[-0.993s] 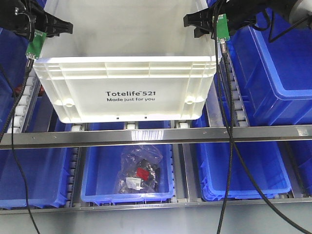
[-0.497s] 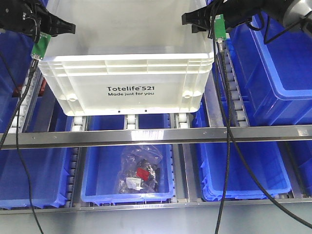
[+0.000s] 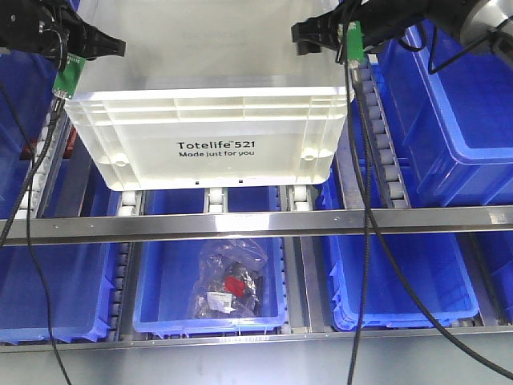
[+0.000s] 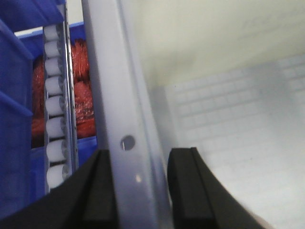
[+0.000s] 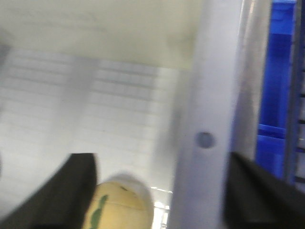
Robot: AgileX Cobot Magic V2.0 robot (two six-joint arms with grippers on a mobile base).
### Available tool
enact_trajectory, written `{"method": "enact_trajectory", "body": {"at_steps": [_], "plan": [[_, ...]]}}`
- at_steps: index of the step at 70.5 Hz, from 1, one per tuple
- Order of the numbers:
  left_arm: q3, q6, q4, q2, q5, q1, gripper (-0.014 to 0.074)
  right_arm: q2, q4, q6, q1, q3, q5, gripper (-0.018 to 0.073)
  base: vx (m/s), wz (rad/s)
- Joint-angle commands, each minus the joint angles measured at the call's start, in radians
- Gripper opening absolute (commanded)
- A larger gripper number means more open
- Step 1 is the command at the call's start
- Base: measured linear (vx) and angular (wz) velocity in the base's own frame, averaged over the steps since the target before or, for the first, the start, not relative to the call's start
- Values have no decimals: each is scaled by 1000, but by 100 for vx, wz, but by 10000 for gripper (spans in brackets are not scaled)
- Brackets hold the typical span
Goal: Place moving items into box and shelve
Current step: 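Push the tote forward with both grippers onto the rack's roller shelf, then open both grippers and release the tote rims on the shelf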
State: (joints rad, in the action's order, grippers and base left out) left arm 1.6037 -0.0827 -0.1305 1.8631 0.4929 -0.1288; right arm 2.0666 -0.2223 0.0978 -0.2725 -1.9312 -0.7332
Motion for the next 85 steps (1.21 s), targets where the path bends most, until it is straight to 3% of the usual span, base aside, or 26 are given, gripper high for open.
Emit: {"method": "enact_trajectory", "body": {"at_steps": [1,10,42,44,55,62,72,85], "plan": [[32,-39,38,-29,-99,-26,474,-57,-49,13,-12,-37,85,725,0,0],[32,-73,38,-42,-124,-26,520,-73,-43,26,-12,-37,126,719,0,0],[32,-74,9,-176,-112,-26,519,-199,-25,59,-12,-37,127,613,0,0],[32,-74,12,-220,-92,-26,519,-221,-20,59,-12,-37,86,575,0,0],[32,-77,14,-237,-58,-26,519,-223,-74,54,-12,-37,39,546,0,0],[32,-82,15,-241,19,-26,518,-223,-103,57,-12,-37,7,536,0,0],[27,-81,50,-241,107,-26,518,-225,-99,57,-12,-33,-46,536,0,0],[-102,-79,102,-294,55,-26,518,-272,-107,44,-13,92,26,536,0,0]]}}
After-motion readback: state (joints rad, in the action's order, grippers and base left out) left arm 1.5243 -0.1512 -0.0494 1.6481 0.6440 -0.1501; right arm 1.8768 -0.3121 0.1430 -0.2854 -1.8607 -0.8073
